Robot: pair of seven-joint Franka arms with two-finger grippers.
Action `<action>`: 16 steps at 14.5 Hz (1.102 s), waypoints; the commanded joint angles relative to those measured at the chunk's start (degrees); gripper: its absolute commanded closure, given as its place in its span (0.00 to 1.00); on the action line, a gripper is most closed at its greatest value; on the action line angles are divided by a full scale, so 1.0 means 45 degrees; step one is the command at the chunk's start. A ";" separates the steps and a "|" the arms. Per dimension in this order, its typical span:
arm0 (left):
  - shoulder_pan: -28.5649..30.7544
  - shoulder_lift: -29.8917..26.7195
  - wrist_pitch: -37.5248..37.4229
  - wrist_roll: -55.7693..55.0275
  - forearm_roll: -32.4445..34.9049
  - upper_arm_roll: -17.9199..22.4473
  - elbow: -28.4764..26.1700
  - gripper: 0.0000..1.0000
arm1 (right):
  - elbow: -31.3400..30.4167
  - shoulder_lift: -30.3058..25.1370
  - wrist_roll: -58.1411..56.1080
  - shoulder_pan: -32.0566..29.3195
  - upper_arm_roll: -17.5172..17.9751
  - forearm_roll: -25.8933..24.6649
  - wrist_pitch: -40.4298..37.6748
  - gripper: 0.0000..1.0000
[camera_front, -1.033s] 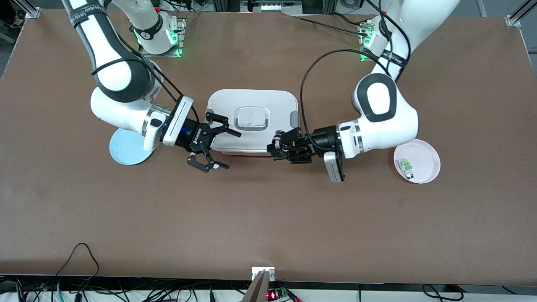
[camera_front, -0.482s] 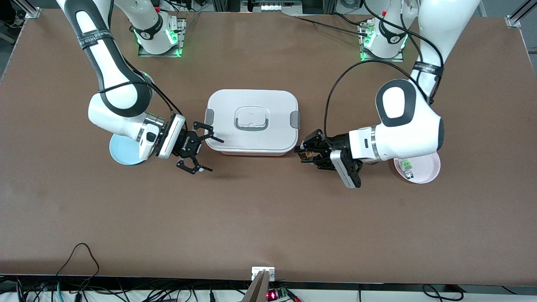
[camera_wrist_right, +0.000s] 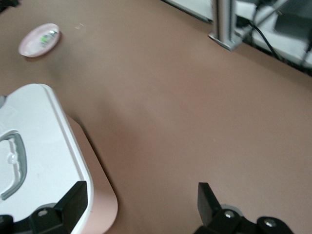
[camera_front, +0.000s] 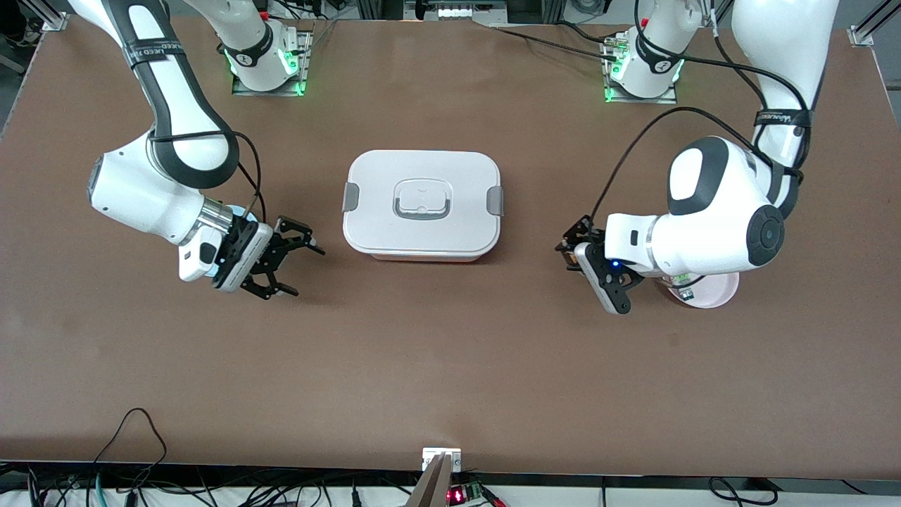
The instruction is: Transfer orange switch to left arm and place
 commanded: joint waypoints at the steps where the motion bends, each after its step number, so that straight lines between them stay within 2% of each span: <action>1: 0.1119 -0.0017 -0.0928 0.1892 0.1276 -0.0018 0.0088 1.00 | 0.0221 -0.0203 0.2877 -0.0032 -0.0235 -0.2462 -0.0082 0.00; 4: 0.2116 0.0217 -0.0969 0.4058 0.1845 0.0002 -0.0029 1.00 | 0.0940 -0.0321 0.6391 -0.0052 -0.0565 -0.4067 -0.1520 0.00; 7: 0.2841 0.0783 -0.0969 0.5624 0.2842 0.0040 -0.0146 1.00 | 0.2286 -0.0340 0.9769 -0.0052 -0.0645 -0.7461 -0.3530 0.00; 8: 0.3113 0.1075 -0.0969 0.5995 0.3404 0.0079 -0.0166 1.00 | 0.2833 -0.0340 1.1039 -0.0052 -0.0645 -0.8148 -0.4447 0.00; 11: 0.3486 0.1214 -0.0833 0.6408 0.5201 0.0080 -0.0593 1.00 | 0.4123 -0.0379 1.4421 -0.0052 -0.0703 -0.9107 -0.6928 0.00; 12: 0.3641 0.1214 -0.0716 0.6660 0.5651 0.0060 -0.0828 1.00 | 0.4998 -0.0379 1.4991 -0.0052 -0.0820 -0.9943 -0.8387 0.00; 14: 0.4070 0.1194 -0.0521 0.7441 0.6180 0.0080 -0.1335 1.00 | 0.6291 -0.0359 1.5056 -0.0052 -0.1248 -1.0167 -1.0425 0.00; 16: 0.4851 0.1117 0.0198 0.7892 0.6202 0.0022 -0.2308 1.00 | 0.6549 -0.0379 1.4959 -0.0071 -0.1640 -1.0264 -1.1134 0.00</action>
